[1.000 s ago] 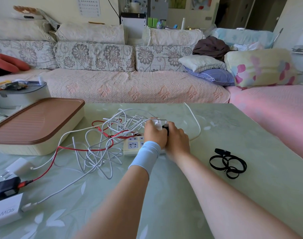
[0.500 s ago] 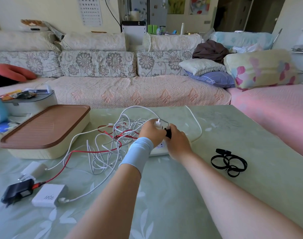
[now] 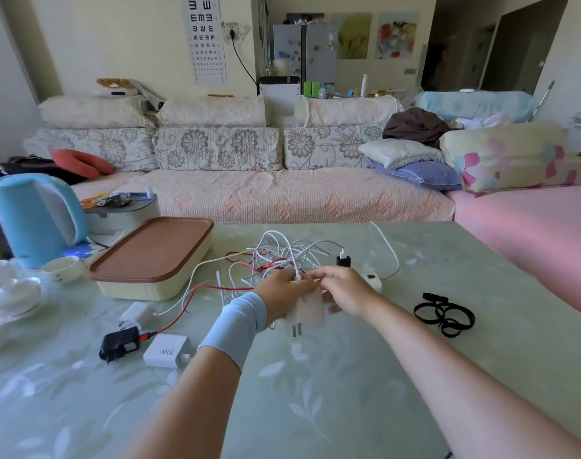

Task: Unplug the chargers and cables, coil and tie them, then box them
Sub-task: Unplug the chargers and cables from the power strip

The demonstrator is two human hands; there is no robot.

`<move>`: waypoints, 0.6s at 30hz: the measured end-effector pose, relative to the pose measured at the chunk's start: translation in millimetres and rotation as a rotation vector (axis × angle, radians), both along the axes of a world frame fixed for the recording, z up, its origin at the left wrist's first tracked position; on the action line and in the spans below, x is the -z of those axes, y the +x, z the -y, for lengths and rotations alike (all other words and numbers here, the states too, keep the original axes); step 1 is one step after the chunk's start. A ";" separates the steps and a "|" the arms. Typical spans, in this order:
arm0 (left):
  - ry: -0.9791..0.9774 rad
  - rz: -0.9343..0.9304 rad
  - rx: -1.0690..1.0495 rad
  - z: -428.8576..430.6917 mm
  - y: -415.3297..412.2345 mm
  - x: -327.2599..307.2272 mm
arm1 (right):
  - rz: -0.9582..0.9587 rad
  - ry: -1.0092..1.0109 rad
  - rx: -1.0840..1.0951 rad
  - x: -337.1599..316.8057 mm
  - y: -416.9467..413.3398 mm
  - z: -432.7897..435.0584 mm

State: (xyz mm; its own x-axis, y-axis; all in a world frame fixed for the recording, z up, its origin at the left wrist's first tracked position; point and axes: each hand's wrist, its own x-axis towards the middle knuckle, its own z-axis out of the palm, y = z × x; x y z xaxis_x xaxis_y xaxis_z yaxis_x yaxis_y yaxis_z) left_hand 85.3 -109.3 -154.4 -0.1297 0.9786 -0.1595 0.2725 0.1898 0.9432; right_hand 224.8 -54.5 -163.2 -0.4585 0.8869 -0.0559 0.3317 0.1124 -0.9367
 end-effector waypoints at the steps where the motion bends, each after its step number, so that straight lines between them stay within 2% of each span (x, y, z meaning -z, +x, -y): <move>1: 0.025 -0.037 0.001 6.9 -5.8 0.9 | -0.011 -0.084 -0.086 -1.5 -3.4 9.3; 3: 0.057 -0.096 -0.036 18.6 -16.7 2.2 | -0.055 -0.178 -0.224 -5.1 -10.1 24.7; 5: 0.091 -0.118 -0.074 28.0 -28.9 1.5 | -0.079 -0.170 -0.276 -5.2 -18.8 33.2; 8: 0.108 -0.169 -0.128 42.4 -48.7 -2.6 | -0.043 -0.077 -0.273 1.1 -40.6 41.1; 11: 0.149 -0.295 -0.168 52.1 -69.6 -4.5 | -0.062 -0.113 -0.275 6.3 -64.4 45.2; 15: 0.191 -0.151 -0.301 65.1 -104.8 -2.9 | -0.113 -0.163 -0.225 4.4 -98.8 52.5; 17: 0.178 -0.218 -0.285 71.2 -123.0 2.9 | -0.099 -0.110 -0.186 7.2 -114.1 57.8; 18: 0.124 -0.344 -0.247 74.9 -133.5 7.3 | -0.101 -0.080 -0.155 9.1 -120.9 60.1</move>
